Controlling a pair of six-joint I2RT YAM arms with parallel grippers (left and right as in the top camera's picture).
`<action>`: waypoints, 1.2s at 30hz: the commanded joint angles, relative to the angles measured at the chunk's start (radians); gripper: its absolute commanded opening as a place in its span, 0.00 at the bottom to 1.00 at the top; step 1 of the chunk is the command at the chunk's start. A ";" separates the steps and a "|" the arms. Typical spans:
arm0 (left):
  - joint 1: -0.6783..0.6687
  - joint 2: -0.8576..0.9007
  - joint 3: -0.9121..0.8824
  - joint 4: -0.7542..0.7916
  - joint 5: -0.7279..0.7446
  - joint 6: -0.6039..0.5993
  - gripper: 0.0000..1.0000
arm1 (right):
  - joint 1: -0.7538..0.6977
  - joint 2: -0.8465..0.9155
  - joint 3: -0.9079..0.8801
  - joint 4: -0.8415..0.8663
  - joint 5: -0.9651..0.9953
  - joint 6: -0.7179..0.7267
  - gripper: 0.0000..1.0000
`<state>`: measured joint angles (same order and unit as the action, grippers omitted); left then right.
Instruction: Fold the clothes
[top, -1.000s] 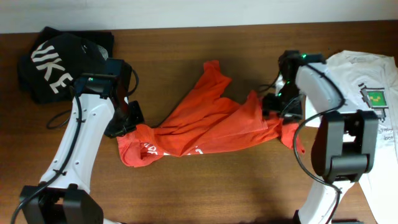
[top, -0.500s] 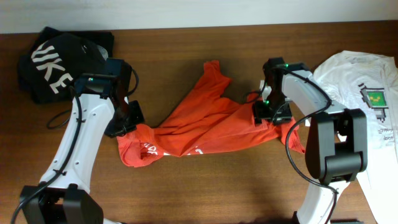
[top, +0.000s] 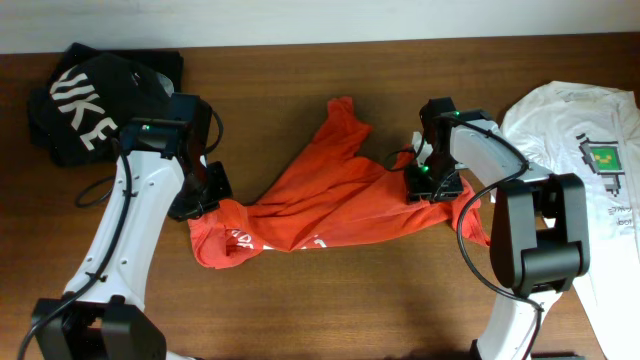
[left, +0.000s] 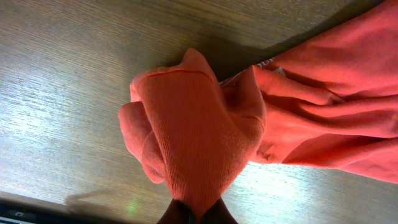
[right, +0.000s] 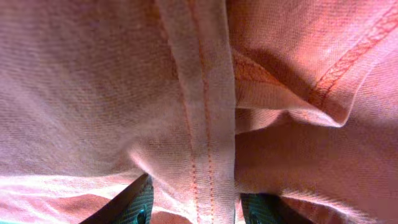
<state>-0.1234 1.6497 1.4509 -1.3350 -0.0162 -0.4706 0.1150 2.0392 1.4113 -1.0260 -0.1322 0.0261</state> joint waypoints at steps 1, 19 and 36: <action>-0.001 0.005 0.003 0.007 -0.010 0.013 0.01 | 0.009 -0.002 0.010 -0.006 0.043 -0.019 0.50; -0.001 0.005 0.003 0.006 -0.011 0.016 0.02 | 0.068 -0.002 0.060 -0.048 0.012 -0.019 0.28; -0.001 -0.373 0.463 -0.222 0.022 0.031 0.01 | 0.001 -0.428 0.669 -0.648 0.054 0.240 0.04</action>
<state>-0.1238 1.4231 1.8019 -1.5459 0.0177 -0.4599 0.1146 1.7756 1.9659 -1.6142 -0.0799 0.2321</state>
